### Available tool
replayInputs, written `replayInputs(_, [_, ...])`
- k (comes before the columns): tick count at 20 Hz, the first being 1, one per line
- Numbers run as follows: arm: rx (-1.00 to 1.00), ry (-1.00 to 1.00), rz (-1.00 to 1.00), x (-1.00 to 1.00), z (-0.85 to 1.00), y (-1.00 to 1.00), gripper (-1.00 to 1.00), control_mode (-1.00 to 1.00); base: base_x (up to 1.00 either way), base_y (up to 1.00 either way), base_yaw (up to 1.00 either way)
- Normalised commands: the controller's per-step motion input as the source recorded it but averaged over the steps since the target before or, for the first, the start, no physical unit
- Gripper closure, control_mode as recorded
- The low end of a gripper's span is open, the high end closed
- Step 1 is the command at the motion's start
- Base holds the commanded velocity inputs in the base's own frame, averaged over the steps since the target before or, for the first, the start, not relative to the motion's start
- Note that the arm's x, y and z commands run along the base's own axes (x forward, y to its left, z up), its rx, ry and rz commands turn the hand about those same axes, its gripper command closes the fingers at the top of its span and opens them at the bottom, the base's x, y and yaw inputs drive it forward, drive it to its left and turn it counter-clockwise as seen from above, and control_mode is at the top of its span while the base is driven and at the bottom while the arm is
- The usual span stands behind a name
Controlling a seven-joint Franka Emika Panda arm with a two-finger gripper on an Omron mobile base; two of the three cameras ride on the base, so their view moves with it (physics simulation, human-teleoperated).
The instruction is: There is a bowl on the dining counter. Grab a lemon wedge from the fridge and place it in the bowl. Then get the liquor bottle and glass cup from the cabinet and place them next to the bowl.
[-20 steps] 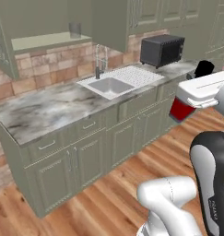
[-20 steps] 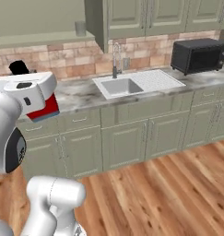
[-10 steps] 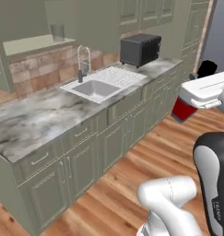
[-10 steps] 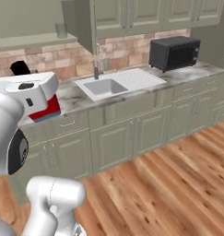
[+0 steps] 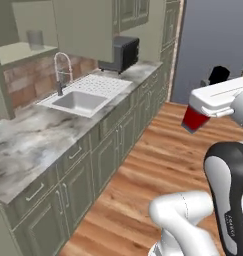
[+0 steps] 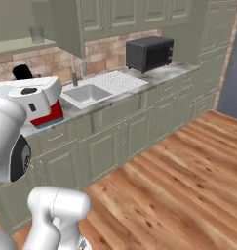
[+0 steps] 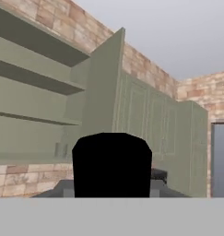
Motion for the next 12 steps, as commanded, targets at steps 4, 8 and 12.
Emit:
replayInputs(4, [0.0,0.0,0.0,0.0,0.0,0.0,1.0,1.0,-0.96,0.0,-0.64])
replayInputs(8, [0.0,0.0,0.0,0.0,0.0,0.0,1.0,1.0,-0.92,0.0,-0.67])
replayInputs(12, [0.0,0.0,0.0,0.0,0.0,0.0,1.0,1.0,-0.93,0.0,-0.65])
